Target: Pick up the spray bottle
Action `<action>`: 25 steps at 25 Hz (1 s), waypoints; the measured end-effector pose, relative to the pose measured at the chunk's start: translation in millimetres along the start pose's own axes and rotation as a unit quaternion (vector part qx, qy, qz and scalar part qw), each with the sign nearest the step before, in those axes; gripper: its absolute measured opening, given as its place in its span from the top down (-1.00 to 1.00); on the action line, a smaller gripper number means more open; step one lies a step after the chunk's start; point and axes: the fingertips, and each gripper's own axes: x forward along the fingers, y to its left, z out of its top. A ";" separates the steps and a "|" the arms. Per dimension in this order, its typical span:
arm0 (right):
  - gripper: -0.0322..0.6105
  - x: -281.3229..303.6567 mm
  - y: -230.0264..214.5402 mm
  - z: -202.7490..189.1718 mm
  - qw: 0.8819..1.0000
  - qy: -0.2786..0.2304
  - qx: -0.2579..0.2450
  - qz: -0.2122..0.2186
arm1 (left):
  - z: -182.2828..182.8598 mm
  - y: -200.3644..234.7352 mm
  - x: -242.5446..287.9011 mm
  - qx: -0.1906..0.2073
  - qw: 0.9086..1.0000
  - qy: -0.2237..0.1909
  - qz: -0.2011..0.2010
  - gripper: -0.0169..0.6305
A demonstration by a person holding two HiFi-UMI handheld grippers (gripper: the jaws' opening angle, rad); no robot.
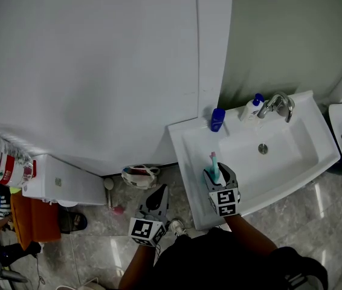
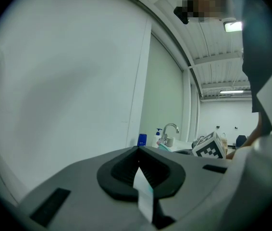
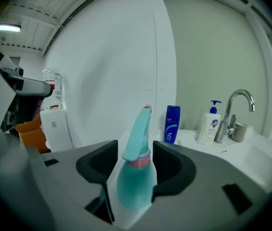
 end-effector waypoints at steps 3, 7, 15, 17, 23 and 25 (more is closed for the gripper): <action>0.30 -1.0 0.2 -4.5 1.000 0.003 -0.008 -0.017 | 0.4 1.2 -0.1 0.000 1.000 0.000 -0.004 0.97; 0.39 0.0 -2.8 -8.6 0.999 0.003 -0.013 -0.034 | -0.6 3.2 -0.8 -0.001 1.000 0.002 -0.005 0.97; 0.43 1.4 -3.9 -3.5 0.999 -0.003 -0.019 -0.041 | -1.2 2.3 -0.8 -0.003 1.000 0.003 -0.010 0.97; 0.45 0.6 -5.6 -1.6 0.999 -0.006 -0.021 -0.040 | -0.9 2.3 -0.9 -0.001 1.000 0.003 -0.011 0.97; 0.47 -7.7 -8.5 20.5 0.999 -0.031 -0.033 -0.029 | -2.6 1.9 -0.4 -0.003 1.000 0.005 -0.011 0.97; 0.48 -12.1 -9.8 30.8 0.998 -0.041 -0.036 -0.025 | -0.8 -2.4 1.8 -0.003 1.000 0.002 -0.016 0.97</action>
